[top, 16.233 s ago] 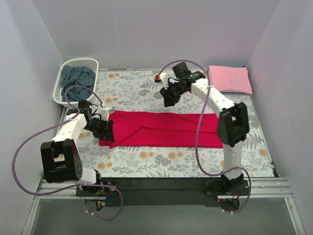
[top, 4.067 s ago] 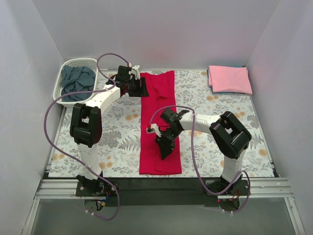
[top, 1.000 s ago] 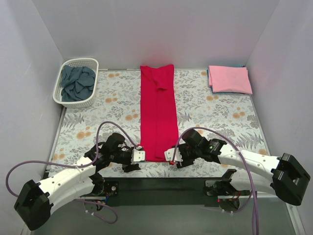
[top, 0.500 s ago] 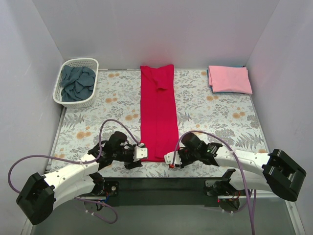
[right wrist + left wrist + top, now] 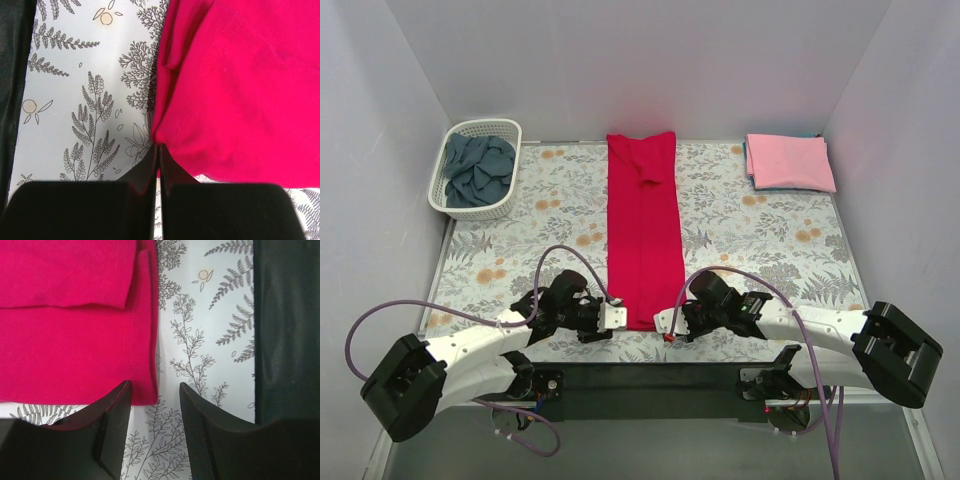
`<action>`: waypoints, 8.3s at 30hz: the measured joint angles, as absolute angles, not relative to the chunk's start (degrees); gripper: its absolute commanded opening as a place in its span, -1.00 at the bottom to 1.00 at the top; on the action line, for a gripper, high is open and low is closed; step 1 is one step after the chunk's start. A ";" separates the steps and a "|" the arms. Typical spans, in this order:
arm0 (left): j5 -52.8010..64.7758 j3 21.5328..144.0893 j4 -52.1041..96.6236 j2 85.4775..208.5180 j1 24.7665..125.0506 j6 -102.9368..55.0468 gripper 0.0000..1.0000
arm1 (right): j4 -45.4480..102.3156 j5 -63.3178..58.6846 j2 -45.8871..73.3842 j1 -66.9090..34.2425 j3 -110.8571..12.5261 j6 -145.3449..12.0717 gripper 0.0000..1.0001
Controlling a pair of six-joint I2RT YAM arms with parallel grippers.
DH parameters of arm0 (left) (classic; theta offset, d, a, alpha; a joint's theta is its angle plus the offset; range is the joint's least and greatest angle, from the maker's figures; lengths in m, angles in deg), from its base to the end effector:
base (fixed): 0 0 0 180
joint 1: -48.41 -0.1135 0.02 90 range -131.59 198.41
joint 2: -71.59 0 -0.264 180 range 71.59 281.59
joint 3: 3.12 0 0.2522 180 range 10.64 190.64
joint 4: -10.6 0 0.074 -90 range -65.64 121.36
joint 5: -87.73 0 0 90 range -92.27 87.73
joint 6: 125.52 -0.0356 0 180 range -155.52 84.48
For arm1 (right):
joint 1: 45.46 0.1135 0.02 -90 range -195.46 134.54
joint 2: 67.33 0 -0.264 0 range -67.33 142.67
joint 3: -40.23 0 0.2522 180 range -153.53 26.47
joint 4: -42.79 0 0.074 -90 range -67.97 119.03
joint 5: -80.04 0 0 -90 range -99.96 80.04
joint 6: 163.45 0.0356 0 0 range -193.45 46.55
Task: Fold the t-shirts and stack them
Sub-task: Fold the tshirt
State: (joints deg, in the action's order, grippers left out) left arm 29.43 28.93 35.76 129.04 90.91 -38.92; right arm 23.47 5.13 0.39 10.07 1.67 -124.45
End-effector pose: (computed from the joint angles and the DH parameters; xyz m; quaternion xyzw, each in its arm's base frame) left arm 0.1142 -0.1300 0.1473 0.4380 0.7979 -0.3509 0.2198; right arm 0.1123 0.1800 0.1538 -0.7707 0.5171 0.1366 0.3463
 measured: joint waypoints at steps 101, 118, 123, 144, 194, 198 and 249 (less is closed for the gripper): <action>34.00 94.19 24.20 192.93 59.74 -45.50 -0.08 | 13.76 8.74 52.63 -23.11 -67.44 -139.30 -0.17; 36.21 95.52 29.25 184.78 58.36 -14.95 -0.07 | 12.49 15.15 46.58 -27.31 -74.63 -104.39 0.06; 36.75 101.05 31.30 192.23 58.34 -0.61 0.00 | 9.87 19.95 55.89 -29.97 -78.76 -92.06 0.06; 34.57 107.76 34.71 203.36 58.34 12.66 -0.03 | 19.10 29.11 71.93 -29.82 -92.36 -71.95 -0.08; 29.36 104.73 31.08 203.77 57.99 13.75 -1.00 | 24.49 23.82 77.50 -29.01 -89.89 -70.16 -0.10; 28.51 103.52 30.12 203.25 57.86 13.73 -1.00 | 24.49 23.56 77.50 -28.95 -89.89 -70.62 -0.09; 34.11 51.31 11.59 166.53 68.83 -55.32 -0.19 | 24.80 4.44 31.69 -13.60 -30.98 -125.94 -0.04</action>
